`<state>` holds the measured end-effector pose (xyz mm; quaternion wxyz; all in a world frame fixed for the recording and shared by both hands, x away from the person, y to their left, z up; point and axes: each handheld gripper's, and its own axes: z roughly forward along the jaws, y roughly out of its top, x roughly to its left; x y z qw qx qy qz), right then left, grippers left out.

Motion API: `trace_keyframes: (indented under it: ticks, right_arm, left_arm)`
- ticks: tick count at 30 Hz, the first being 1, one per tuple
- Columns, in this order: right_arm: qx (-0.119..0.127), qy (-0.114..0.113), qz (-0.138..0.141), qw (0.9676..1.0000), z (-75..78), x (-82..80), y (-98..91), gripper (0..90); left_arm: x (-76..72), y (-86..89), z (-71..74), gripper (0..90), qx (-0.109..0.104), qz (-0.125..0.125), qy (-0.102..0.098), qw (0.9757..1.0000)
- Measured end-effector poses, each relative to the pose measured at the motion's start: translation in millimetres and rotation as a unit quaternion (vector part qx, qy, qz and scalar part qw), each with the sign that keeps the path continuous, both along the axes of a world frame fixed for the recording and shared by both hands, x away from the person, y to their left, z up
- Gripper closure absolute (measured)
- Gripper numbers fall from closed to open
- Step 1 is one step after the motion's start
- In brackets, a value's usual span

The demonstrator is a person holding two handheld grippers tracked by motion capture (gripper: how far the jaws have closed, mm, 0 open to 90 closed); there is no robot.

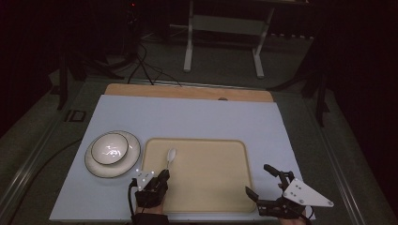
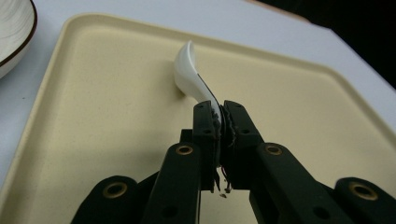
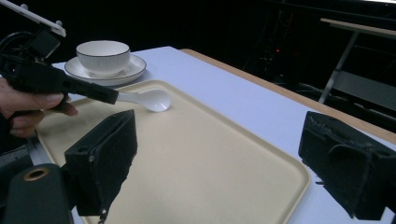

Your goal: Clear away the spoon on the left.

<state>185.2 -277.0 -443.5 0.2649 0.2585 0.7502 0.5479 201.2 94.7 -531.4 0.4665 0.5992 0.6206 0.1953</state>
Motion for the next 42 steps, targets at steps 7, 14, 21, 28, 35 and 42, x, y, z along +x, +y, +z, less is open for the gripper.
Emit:
trace_keyframes:
  ticks: [7, 14, 21, 28, 35, 42]
  right_arm:
    - [-0.002, 0.007, 0.006, 1.0000, -0.8, 1.0, 0.7, 11.6]
    - [0.001, 0.011, 0.009, 0.9999, -0.8, 1.4, 1.2, 11.5]
    - [0.001, 0.015, 0.009, 0.9998, -1.0, 1.4, 1.6, 11.6]
    - [-0.001, 0.019, 0.019, 0.9996, -1.8, 2.1, 2.6, 11.6]
    - [-0.002, 0.022, 0.021, 0.9995, -2.5, 2.9, 3.3, 11.6]
    - [-0.002, 0.022, 0.023, 0.9995, -2.5, 2.2, 3.4, 11.5]
  left_arm:
    - [-0.8, -3.0, -6.4, 84.3, 0.013, -0.001, 0.024, 0.9996]
    - [3.0, -2.7, -10.7, 80.2, 0.022, 0.003, 0.044, 0.9988]
    - [5.9, -2.5, -12.2, 77.1, 0.038, 0.004, 0.059, 0.9975]
    - [7.8, -2.2, -13.1, 72.4, 0.044, 0.006, 0.070, 0.9965]
    - [8.4, -3.5, -12.1, 70.0, 0.062, 0.006, 0.067, 0.9958]
    - [9.4, -0.3, -7.2, 66.7, 0.066, 0.004, 0.061, 0.9960]
